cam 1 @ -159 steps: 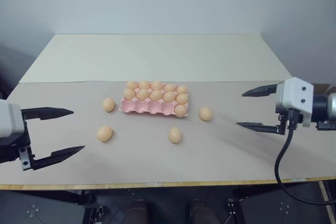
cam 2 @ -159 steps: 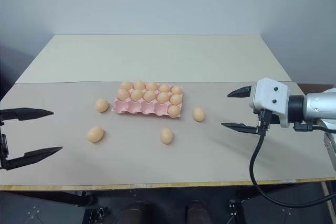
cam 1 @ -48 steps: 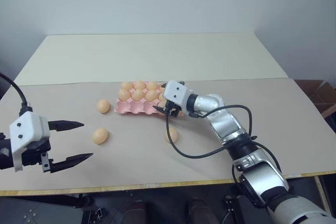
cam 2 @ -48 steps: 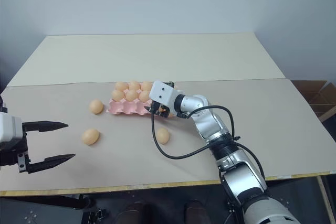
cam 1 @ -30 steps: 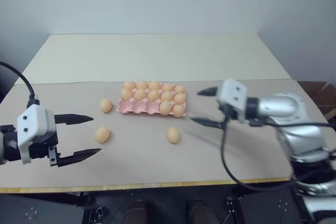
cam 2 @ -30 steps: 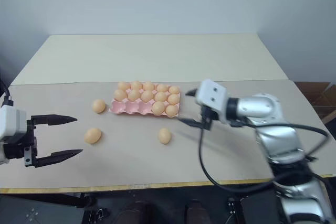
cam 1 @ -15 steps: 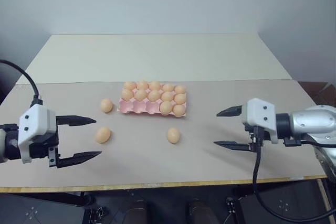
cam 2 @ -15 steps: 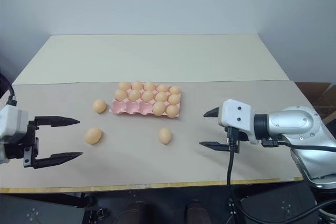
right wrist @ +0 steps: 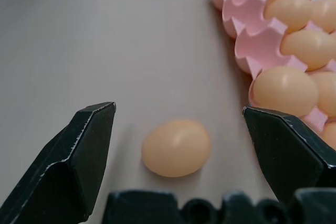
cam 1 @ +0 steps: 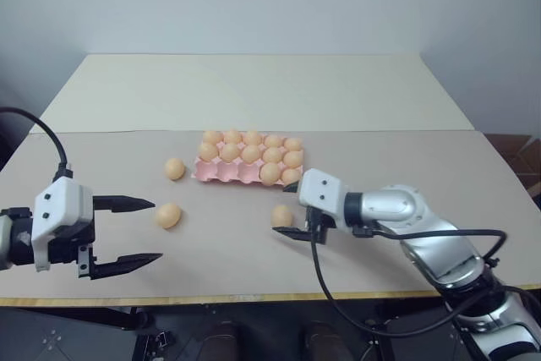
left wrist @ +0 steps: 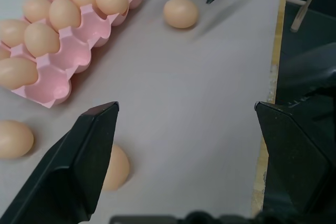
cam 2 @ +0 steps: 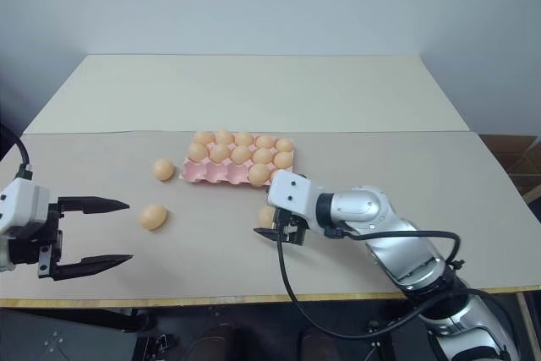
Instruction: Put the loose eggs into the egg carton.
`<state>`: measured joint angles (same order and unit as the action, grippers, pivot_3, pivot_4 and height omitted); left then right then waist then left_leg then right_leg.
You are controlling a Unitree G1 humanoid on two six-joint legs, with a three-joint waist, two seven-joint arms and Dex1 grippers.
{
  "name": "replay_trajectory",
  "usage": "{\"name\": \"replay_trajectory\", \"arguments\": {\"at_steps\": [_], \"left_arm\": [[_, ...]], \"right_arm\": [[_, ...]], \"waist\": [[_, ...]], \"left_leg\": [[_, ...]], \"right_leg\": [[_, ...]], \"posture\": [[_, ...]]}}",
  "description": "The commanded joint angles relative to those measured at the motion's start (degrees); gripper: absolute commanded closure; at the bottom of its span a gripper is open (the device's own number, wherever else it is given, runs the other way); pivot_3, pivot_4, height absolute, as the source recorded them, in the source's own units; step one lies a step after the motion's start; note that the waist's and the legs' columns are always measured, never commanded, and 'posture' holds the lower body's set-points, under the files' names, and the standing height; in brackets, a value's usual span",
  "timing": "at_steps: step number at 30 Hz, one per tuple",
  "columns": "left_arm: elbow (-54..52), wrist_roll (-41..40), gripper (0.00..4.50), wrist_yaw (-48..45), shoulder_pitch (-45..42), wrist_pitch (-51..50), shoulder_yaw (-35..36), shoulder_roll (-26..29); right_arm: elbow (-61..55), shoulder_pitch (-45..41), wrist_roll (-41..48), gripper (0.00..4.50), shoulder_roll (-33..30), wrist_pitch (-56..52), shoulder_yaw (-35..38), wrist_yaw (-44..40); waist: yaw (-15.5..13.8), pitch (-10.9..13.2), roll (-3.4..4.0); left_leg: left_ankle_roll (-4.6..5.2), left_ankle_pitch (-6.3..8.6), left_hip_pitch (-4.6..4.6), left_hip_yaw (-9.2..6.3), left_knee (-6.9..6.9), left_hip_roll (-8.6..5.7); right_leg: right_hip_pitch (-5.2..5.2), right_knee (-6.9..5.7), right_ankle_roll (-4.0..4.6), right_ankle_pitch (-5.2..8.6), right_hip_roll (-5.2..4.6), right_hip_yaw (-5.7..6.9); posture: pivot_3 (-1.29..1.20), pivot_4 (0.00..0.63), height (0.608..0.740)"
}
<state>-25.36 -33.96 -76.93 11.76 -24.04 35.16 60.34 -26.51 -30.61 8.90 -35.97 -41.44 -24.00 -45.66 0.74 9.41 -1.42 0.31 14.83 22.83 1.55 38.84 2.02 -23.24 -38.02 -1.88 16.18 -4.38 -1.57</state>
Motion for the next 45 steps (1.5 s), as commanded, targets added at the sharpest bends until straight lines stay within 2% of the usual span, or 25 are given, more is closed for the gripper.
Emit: {"name": "replay_trajectory", "arguments": {"at_steps": [1, 12, 15, 19, 21, 26, 32, 39, 45], "left_arm": [[-1.19, -0.14, 0.0, 0.29, 0.13, 0.8, 1.75, 0.03], [-1.4, 0.86, 0.0, 0.52, 1.28, 1.61, 2.25, -0.41], [-1.49, 0.96, 0.0, 0.46, 1.74, 1.65, 2.65, -0.51], [-1.45, 1.14, 0.0, 0.51, 1.89, 1.72, 2.81, -0.55], [-1.3, 1.26, 0.0, 0.52, 1.85, 1.82, 2.79, -0.51], [-0.85, 1.61, 0.0, 0.52, 1.79, 2.11, 2.72, -0.44], [0.13, 2.19, 0.0, 0.22, 2.36, 2.32, 3.3, -0.47], [-0.19, 2.4, 0.0, 0.35, 3.34, 2.39, 3.99, -0.74], [-1.28, 2.64, 0.0, 0.53, 5.15, 2.56, 5.34, -1.39]], "right_arm": [[2.61, -1.24, -2.67, 0.02, 1.17, 3.05, -1.37, 0.38], [11.37, -2.02, -7.02, 0.02, 6.22, 7.46, -3.13, -0.06], [11.68, -1.49, -6.98, 0.55, 6.42, 7.16, -3.05, -0.86], [11.56, -0.79, -7.29, 1.92, 6.44, 7.3, -2.62, -0.88], [11.13, -0.94, -7.74, 2.11, 6.29, 7.42, -2.44, -0.68], [9.26, -2.11, -7.86, 2.11, 6.43, 7.84, -1.55, -0.52], [10.9, -9.37, -7.57, 2.11, 11.65, 8.8, 0.75, 1.8], [28.03, -18.39, -13.18, 2.11, 21.06, 20.2, -1.32, 8.13], [37.68, -20.2, -16.98, 2.11, 24.84, 28.45, -1.86, 11.17]], "waist": [[0.06, 0.0, 0.0], [0.2, 0.0, 0.0], [0.19, 0.0, 0.0], [0.2, 0.0, 0.0], [0.19, 0.0, 0.0], [0.19, 0.0, 0.0], [0.69, 0.0, 0.0], [1.03, -0.01, -0.01], [1.63, -0.01, 0.0]], "left_leg": [[0.0, 0.0, 0.0, 0.0, 0.0, 0.01], [0.0, 0.0, -0.01, 0.0, -0.02, 0.03], [0.0, 0.0, -0.01, 0.0, -0.02, 0.03], [0.0, 0.0, -0.01, -0.01, -0.02, 0.03], [0.0, 0.0, -0.02, -0.01, -0.01, 0.03], [0.0, 0.0, -0.02, -0.01, -0.02, 0.03], [0.0, 0.0, -0.04, -0.01, -0.02, 0.05], [-0.01, -0.01, 0.0, -0.03, -0.04, 0.02], [-0.02, -0.01, 0.01, -0.03, -0.07, 0.04]], "right_leg": [[0.0, 0.0, 0.0, 0.0, 0.01, 0.0], [-0.02, -0.01, 0.0, 0.0, 0.04, 0.0], [-0.02, -0.03, 0.0, 0.0, 0.05, 0.0], [-0.01, -0.02, 0.0, 0.0, 0.04, 0.01], [-0.01, -0.02, 0.0, 0.0, 0.04, 0.01], [-0.01, -0.02, 0.0, 0.0, 0.04, 0.01], [-0.03, -0.06, 0.01, 0.0, 0.07, 0.0], [-0.04, -0.04, 0.01, -0.01, 0.01, 0.07], [-0.07, -0.06, 0.02, -0.01, 0.01, 0.06]], "posture": [[0.0, 0.15, 0.74], [0.0, 0.15, 0.74], [0.0, 0.15, 0.74], [0.0, 0.15, 0.74], [0.0, 0.15, 0.74], [0.0, 0.15, 0.74], [0.0, 0.15, 0.74], [0.0, 0.15, 0.74], [0.0, 0.15, 0.74]]}}
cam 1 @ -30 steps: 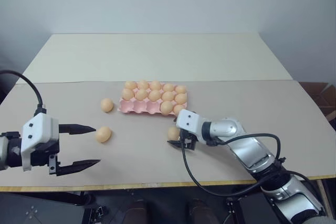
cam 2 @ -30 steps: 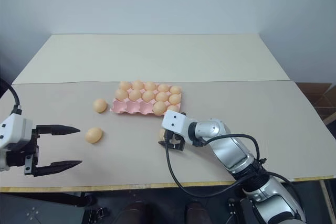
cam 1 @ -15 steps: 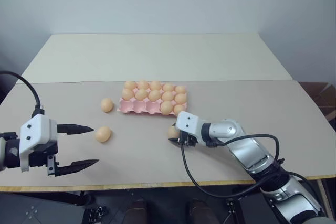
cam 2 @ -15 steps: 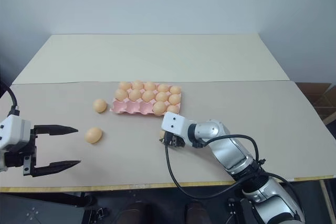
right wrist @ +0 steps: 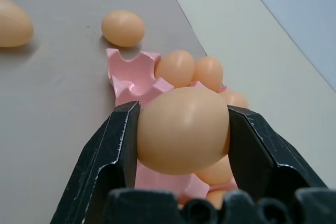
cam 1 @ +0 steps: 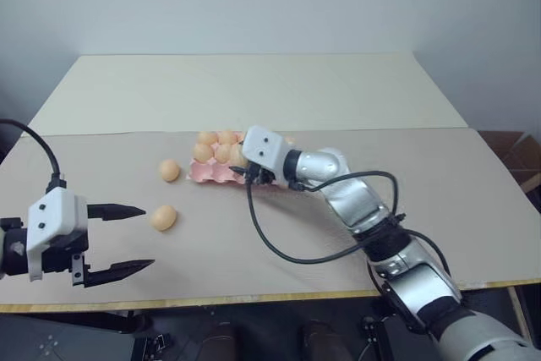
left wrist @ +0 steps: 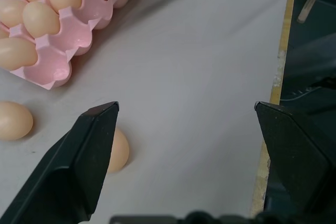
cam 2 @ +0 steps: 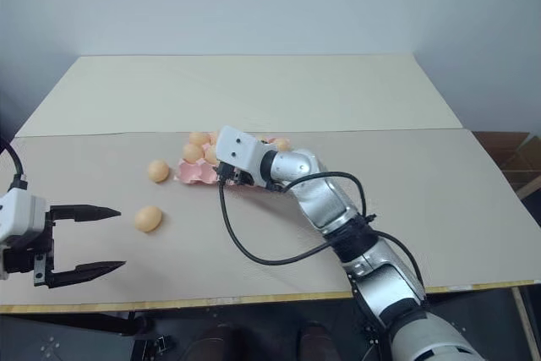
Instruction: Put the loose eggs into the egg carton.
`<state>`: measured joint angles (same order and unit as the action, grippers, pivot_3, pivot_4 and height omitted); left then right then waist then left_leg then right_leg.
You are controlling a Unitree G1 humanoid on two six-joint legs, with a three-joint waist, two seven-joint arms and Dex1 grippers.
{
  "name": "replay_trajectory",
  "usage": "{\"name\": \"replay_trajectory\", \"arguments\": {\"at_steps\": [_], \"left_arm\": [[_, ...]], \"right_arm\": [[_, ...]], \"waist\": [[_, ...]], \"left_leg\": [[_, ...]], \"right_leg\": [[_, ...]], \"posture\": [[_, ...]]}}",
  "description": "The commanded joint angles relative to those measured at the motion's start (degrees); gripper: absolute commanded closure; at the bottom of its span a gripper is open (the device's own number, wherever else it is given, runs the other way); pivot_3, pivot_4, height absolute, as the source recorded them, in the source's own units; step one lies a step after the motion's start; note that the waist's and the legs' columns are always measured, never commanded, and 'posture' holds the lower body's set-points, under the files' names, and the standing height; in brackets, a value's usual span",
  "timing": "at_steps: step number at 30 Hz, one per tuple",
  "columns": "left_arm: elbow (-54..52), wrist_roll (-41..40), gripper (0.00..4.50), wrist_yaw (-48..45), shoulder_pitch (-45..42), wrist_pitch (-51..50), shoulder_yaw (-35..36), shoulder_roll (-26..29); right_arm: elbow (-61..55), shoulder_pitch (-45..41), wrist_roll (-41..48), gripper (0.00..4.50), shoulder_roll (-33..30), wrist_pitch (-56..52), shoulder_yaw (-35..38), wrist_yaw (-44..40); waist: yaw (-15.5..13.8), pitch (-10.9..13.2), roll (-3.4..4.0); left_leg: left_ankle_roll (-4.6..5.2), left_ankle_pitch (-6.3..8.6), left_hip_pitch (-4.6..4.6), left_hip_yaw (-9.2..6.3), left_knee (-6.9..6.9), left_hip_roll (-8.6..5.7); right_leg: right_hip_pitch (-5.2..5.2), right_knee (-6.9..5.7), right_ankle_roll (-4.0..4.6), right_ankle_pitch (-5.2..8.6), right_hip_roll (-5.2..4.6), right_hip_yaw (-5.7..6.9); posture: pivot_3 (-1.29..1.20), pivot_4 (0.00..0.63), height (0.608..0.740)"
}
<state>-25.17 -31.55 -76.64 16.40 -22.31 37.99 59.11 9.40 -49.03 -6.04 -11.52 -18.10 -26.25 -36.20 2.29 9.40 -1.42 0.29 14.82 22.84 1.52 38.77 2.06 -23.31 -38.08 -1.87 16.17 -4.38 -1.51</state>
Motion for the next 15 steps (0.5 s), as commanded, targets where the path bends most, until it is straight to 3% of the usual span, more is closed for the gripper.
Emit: {"name": "replay_trajectory", "arguments": {"at_steps": [1, 4, 10, 15], "left_arm": [[-1.61, 0.24, 0.0, 0.3, 0.73, 0.85, 2.62, -0.21], [-1.82, 0.08, 0.0, 0.47, 0.87, 0.79, 2.67, -0.2], [-1.31, 0.17, 0.0, 0.63, 0.18, 1.23, 1.76, 0.12], [-1.15, 0.07, 0.0, 0.64, -0.08, 1.43, 1.66, 0.25]], "right_arm": [[3.16, -1.85, -2.49, 2.11, 0.61, 6.27, 0.43, 1.84], [6.35, -1.99, -2.97, 2.11, 1.22, 8.95, 0.83, 1.49], [8.85, -2.3, -6.34, 0.16, 2.14, 12.7, 0.72, 4.04], [3.99, -1.59, -6.1, 0.05, 1.36, 11.74, 2.37, 2.86]], "waist": [[0.12, 0.0, 0.0], [0.19, 0.0, 0.0], [0.31, 0.0, 0.0], [0.3, 0.0, 0.01]], "left_leg": [[0.0, 0.0, 0.0, 0.0, 0.0, 0.0], [-0.01, 0.0, -0.01, 0.0, 0.0, 0.0], [-0.01, -0.01, -0.01, 0.0, -0.02, 0.01], [-0.01, 0.0, 0.0, 0.0, -0.03, 0.01]], "right_leg": [[0.0, 0.0, 0.0, 0.0, 0.0, 0.0], [0.0, 0.0, 0.0, 0.0, -0.01, -0.01], [-0.01, -0.01, 0.01, 0.0, -0.01, -0.01], [-0.02, -0.01, 0.01, -0.01, -0.01, -0.02]], "posture": [[0.0, 0.15, 0.74], [0.0, 0.15, 0.74], [0.0, 0.15, 0.74], [0.0, 0.15, 0.74]]}}
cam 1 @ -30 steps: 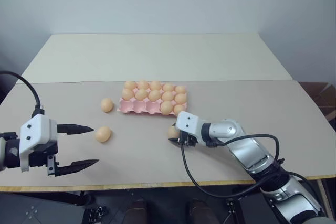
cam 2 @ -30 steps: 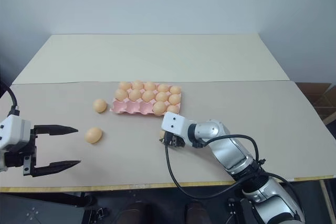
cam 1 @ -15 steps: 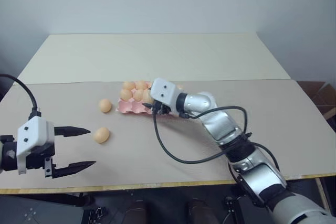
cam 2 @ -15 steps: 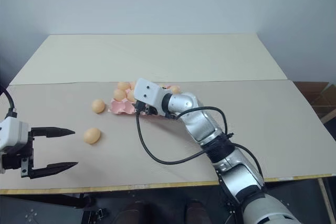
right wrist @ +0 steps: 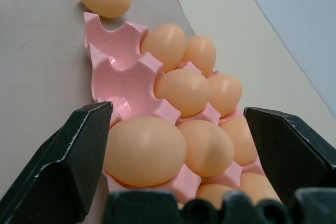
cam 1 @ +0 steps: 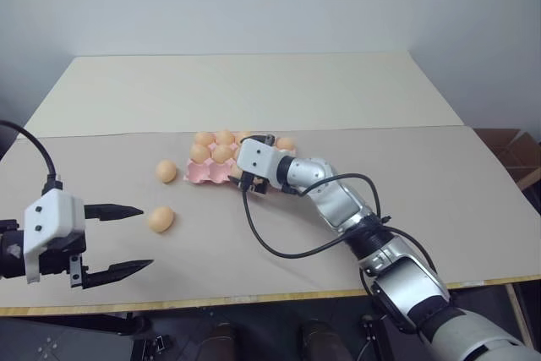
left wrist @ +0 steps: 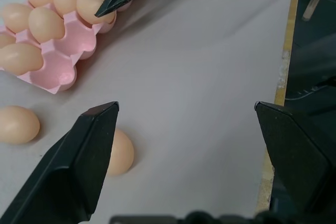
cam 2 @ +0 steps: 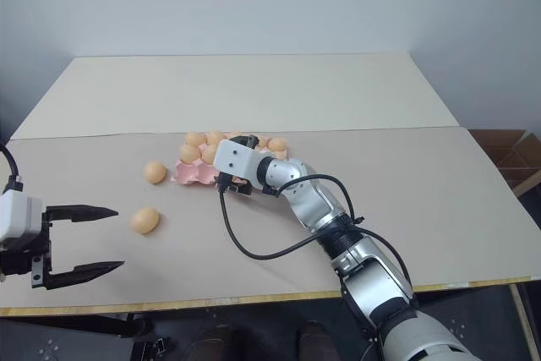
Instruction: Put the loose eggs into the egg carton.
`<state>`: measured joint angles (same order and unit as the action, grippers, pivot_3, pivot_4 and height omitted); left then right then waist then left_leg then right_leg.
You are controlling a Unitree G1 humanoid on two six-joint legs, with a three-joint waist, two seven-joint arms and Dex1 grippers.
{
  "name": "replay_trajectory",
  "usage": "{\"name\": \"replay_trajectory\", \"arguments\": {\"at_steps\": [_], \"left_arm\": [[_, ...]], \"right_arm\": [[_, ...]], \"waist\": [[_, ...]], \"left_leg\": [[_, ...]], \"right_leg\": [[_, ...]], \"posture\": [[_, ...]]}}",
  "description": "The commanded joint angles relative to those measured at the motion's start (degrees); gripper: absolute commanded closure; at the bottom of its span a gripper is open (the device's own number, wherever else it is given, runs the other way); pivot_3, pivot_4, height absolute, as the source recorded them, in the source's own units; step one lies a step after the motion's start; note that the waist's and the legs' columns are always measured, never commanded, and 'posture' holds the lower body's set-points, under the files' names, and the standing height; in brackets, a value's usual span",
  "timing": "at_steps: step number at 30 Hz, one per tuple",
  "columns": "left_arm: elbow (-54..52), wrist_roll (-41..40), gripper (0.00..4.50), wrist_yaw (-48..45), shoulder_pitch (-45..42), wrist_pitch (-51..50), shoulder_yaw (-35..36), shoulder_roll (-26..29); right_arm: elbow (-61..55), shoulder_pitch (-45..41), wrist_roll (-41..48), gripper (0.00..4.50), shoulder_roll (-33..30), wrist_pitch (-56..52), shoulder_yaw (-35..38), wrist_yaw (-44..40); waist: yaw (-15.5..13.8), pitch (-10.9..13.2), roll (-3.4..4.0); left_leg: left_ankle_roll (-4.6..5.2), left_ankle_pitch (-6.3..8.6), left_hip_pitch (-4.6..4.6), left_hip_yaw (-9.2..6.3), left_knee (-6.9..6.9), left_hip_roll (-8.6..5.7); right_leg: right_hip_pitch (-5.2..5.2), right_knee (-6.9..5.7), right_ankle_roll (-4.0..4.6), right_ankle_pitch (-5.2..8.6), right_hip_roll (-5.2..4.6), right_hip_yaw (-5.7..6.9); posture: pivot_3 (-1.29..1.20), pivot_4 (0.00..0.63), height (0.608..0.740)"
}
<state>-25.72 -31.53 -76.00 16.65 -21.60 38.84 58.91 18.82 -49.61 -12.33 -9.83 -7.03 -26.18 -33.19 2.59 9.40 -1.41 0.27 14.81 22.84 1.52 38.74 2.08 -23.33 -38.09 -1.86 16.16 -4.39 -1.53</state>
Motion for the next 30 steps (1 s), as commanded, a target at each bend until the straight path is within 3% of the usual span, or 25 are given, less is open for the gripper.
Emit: {"name": "replay_trajectory", "arguments": {"at_steps": [1, 8, 13, 17, 24, 30], "left_arm": [[-0.55, 0.1, 0.0, 0.02, -0.32, 0.79, 0.78, 0.45], [-0.5, 0.33, 0.0, 0.3, 0.18, 0.83, 1.02, 0.08], [0.15, 1.03, 0.0, 0.29, 1.63, 1.31, 2.37, -0.73], [1.47, 2.2, 0.0, 1.28, 1.13, 1.84, 2.05, -0.84], [2.16, 4.4, 0.0, 3.56, 0.41, 1.64, 0.96, -0.27], [2.15, 7.41, 0.0, 8.68, -0.18, -0.61, -1.16, -0.41]], "right_arm": [[-6.98, -0.68, 0.38, 0.05, -0.84, 0.13, 2.63, -0.61], [-22.86, 4.17, 4.13, 0.05, -7.31, -8.14, 7.04, -6.85], [-38.6, 11.07, 20.65, 0.05, -20.62, -23.22, 16.58, -22.35], [-44.02, 18.7, 29.87, 0.05, -34.0, -25.3, 24.12, -33.03], [-46.4, 26.51, 35.22, 0.05, -44.74, -24.63, 29.44, -38.52], [-47.95, 30.31, 35.68, 0.05, -47.55, -23.45, 30.99, -37.4]], "waist": [[-0.01, 0.0, 0.0], [-0.25, 0.0, 0.0], [-0.66, 0.0, -0.01], [-1.02, 0.01, -0.01], [-0.54, 0.01, -0.03], [-0.68, 0.02, -0.04]], "left_leg": [[0.0, 0.0, 0.01, 0.0, 0.0, 0.0], [0.0, 0.0, 0.02, -0.01, 0.0, -0.01], [0.02, 0.01, 0.06, -0.03, 0.0, 0.02], [0.02, 0.01, -0.07, -0.05, 0.0, 0.01], [0.03, 0.01, -0.16, 0.04, 0.0, 0.02], [0.03, 0.02, -0.11, 0.03, 0.0, 0.0]], "right_leg": [[-0.01, 0.0, 0.0, 0.0, 0.0, 0.0], [0.01, 0.02, 0.0, 0.0, -0.03, 0.01], [0.05, 0.09, -0.01, 0.0, -0.06, 0.03], [0.18, 0.12, 0.0, 0.01, -0.04, 0.06], [0.19, 0.09, 0.0, 0.0, 0.02, -0.07], [0.18, 0.12, -0.01, 0.01, 0.0, -0.06]], "posture": [[0.0, 0.15, 0.74], [0.0, 0.15, 0.74], [0.0, 0.15, 0.74], [0.0, 0.15, 0.74], [0.0, 0.15, 0.74], [0.0, 0.15, 0.74]]}}
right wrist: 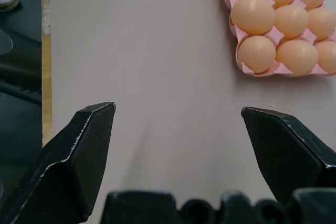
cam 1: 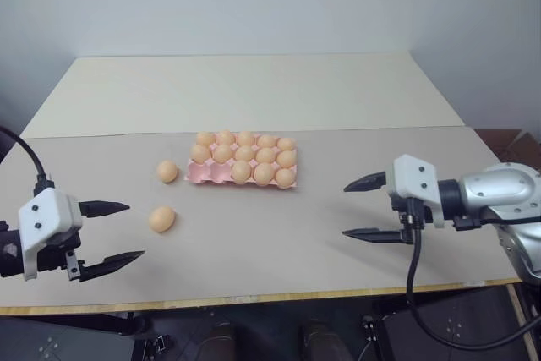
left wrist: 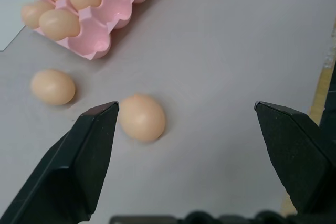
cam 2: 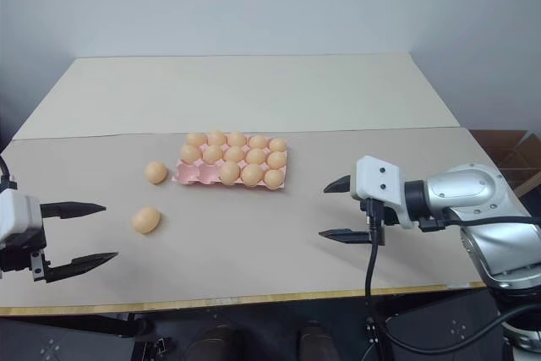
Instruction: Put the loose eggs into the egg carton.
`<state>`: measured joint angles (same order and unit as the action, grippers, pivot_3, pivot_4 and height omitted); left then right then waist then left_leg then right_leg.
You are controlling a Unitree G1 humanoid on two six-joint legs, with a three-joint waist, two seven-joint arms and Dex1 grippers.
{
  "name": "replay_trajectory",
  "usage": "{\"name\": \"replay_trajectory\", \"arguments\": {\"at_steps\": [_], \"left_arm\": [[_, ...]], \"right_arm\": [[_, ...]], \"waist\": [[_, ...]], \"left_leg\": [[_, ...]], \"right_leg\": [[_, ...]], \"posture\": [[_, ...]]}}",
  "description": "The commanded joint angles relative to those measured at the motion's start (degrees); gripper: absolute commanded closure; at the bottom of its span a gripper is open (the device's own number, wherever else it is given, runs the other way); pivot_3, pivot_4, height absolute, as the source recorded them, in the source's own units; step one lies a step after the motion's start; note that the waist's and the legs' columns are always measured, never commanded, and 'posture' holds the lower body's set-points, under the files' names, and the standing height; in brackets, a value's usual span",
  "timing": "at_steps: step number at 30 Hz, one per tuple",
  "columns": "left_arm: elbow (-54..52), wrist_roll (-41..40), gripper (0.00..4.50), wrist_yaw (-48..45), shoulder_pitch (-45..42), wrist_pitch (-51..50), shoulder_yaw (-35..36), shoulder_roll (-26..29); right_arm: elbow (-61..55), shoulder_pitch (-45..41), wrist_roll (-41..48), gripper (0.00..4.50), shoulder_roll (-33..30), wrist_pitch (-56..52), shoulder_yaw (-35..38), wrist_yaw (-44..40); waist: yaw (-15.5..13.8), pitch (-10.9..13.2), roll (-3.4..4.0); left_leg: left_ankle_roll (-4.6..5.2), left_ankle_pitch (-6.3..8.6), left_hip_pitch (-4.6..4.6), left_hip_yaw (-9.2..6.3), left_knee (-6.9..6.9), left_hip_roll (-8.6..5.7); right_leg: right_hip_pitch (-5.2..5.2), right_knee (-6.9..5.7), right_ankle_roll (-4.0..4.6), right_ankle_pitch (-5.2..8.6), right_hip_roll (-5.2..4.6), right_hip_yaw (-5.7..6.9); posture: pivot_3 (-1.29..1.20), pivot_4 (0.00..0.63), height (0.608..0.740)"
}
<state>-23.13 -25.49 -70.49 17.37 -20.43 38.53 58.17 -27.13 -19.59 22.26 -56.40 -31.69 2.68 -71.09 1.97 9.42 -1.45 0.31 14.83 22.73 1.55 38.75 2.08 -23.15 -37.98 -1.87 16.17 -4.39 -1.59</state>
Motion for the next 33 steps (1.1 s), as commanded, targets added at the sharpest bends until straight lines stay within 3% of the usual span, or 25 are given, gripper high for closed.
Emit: {"name": "replay_trajectory", "arguments": {"at_steps": [1, 10, 16, 29, 33], "left_arm": [[-0.35, 1.96, 0.0, 5.06, -1.55, -2.68, -1.83, -0.08], [1.71, 2.07, 0.0, 19.48, -8.7, -8.32, -10.6, -10.41], [6.26, 5.93, 0.0, 25.21, -13.86, -8.73, -18.24, -13.91], [15.56, 9.04, 0.0, 24.49, -21.05, -6.1, -27.35, -14.08], [17.13, 9.6, 0.9, 24.04, -22.39, -6.2, -28.96, -14.01]], "right_arm": [[-2.24, 0.38, 1.37, 0.05, -0.9, 0.87, 2.24, 1.1], [-3.58, -0.03, 1.72, 0.05, 0.27, -0.21, 0.9, 6.76], [-4.37, -0.63, 2.34, 0.05, 0.81, -1.05, 0.55, 9.21], [-6.48, 1.31, 2.16, 0.05, 0.76, -3.28, 1.67, 14.64], [-6.77, 1.68, 1.54, 0.0, 0.79, -3.7, 1.38, 16.27]], "waist": [[-0.13, 0.0, 0.0], [-1.09, 0.0, -0.01], [-1.3, 0.0, -0.03], [-1.29, 0.0, -0.04], [-1.29, 0.0, -0.04]], "left_leg": [[0.0, 0.0, -0.01, 0.0, 0.0, 0.0], [0.0, 0.0, 0.05, -0.01, 0.02, -0.02], [0.0, 0.0, 0.04, -0.03, 0.07, -0.06], [0.0, 0.0, 0.08, -0.05, 0.09, -0.06], [0.0, 0.0, 0.09, -0.06, 0.09, -0.08]], "right_leg": [[0.01, -0.01, 0.0, 0.0, 0.0, 0.0], [-0.02, -0.01, -0.02, -0.01, -0.01, -0.02], [0.01, -0.03, -0.03, -0.02, -0.04, -0.02], [-0.01, -0.03, -0.04, -0.03, -0.04, 0.0], [-0.01, -0.02, -0.04, -0.02, -0.03, 0.01]], "posture": [[0.0, 0.15, 0.74], [0.0, 0.15, 0.74], [0.0, 0.15, 0.74], [0.0, 0.15, 0.74], [0.0, 0.15, 0.74]]}}
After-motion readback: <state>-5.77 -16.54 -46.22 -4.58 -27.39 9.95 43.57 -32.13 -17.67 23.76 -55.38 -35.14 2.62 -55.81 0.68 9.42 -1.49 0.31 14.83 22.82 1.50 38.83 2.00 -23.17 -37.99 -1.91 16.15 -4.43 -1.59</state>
